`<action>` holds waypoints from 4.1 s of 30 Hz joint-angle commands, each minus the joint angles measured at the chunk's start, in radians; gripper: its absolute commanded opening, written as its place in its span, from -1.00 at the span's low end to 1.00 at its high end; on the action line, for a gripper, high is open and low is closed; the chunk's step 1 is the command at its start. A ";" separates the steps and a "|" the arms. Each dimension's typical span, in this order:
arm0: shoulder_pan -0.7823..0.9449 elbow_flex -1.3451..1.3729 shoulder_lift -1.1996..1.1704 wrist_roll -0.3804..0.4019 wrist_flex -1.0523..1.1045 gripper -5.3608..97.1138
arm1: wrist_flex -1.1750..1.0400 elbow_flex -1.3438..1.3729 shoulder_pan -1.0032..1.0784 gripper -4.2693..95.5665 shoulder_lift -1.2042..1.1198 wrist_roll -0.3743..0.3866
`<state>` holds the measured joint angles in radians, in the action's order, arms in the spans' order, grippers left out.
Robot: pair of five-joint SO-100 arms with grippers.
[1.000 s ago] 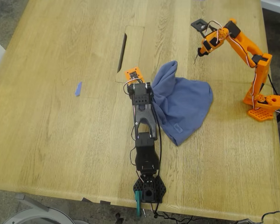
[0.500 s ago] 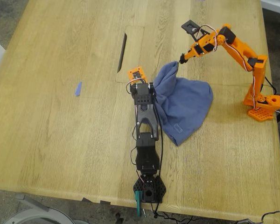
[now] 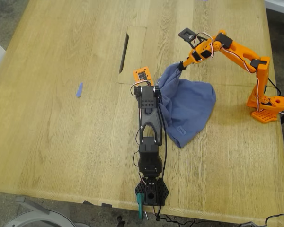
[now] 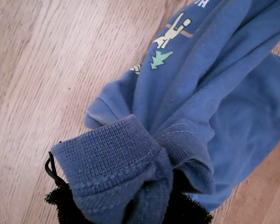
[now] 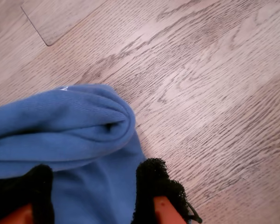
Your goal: Fold a T-shirt
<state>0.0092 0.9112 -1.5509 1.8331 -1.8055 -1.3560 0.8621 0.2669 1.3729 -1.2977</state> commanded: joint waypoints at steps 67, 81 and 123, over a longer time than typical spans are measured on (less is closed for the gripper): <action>-0.130 0.046 -0.198 0.038 0.003 -0.90 | -0.107 -0.385 0.034 -0.91 -0.321 -0.025; -0.245 0.060 -0.221 0.061 -0.026 -0.90 | -0.334 -0.488 -0.012 -0.91 -0.236 -0.009; -0.541 0.505 -0.417 0.160 0.121 -0.90 | -0.155 0.821 -0.166 -0.91 0.689 0.012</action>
<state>-0.5077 1.4189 -1.8561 1.9819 -1.7058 -1.5232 1.6536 0.1058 1.9834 -1.2916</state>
